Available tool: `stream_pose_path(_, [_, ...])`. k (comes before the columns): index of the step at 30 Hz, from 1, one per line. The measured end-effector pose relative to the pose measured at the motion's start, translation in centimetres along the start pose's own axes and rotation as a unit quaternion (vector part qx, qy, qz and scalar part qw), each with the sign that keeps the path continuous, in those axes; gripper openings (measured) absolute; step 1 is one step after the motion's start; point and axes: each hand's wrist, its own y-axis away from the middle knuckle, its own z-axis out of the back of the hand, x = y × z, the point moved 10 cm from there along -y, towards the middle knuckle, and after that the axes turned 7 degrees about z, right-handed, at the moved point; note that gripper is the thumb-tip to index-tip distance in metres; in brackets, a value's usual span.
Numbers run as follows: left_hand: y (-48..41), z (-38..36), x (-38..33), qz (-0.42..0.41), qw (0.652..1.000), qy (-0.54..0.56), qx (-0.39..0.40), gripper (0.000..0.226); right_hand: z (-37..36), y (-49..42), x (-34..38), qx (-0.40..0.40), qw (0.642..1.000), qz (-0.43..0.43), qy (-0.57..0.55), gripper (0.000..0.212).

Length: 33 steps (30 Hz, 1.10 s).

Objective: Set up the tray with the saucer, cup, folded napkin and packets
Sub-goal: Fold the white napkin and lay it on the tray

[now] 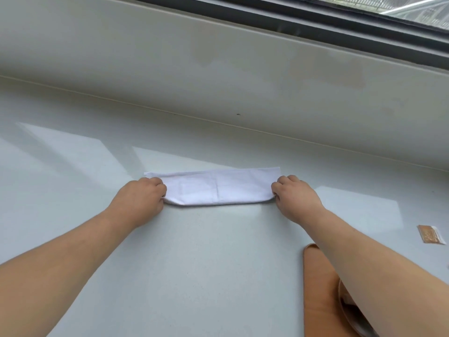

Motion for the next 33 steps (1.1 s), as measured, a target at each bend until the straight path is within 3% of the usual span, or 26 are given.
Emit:
stream_pose_path(4, [2.3, -0.6, 1.2, 0.032, 0.995, 0.092, 0.004, 0.003, -0.4, 2.6, 1.7, 0.012, 0.996, 0.045, -0.07, 0.005])
stream_pose_path(7, [4.3, -1.6, 2.6, 0.071, 0.979, 0.186, 0.052, 0.005, -0.8, 4.7, 2.0, 0.021, 0.99, 0.046, -0.132, 0.004])
stream_pose_path(12, [4.7, -2.7, 4.6, 0.16, 0.928, 0.326, 0.083, 0.01, -1.1, 4.9, -0.1, 0.036, 0.969, -0.044, -0.24, 0.003])
stream_pose_path(16, [3.3, -3.2, 5.6, 0.205, 0.917, 0.337, 0.066, 0.017, -1.2, 3.8, -2.0, 0.016, 0.94, -0.111, -0.323, 0.005])
stream_pose_path(22, [1.7, -4.2, 7.0, 0.261, 0.892, 0.362, 0.067, 0.018, -2.2, 1.7, -3.5, 0.036, 0.926, -0.164, -0.338, 0.007])
stream_pose_path(33, [0.7, -3.0, 7.9, 0.294, 0.917, 0.264, 0.053, 0.041, -3.6, 0.6, -4.9, 0.047, 0.922, -0.248, -0.293, 0.022])
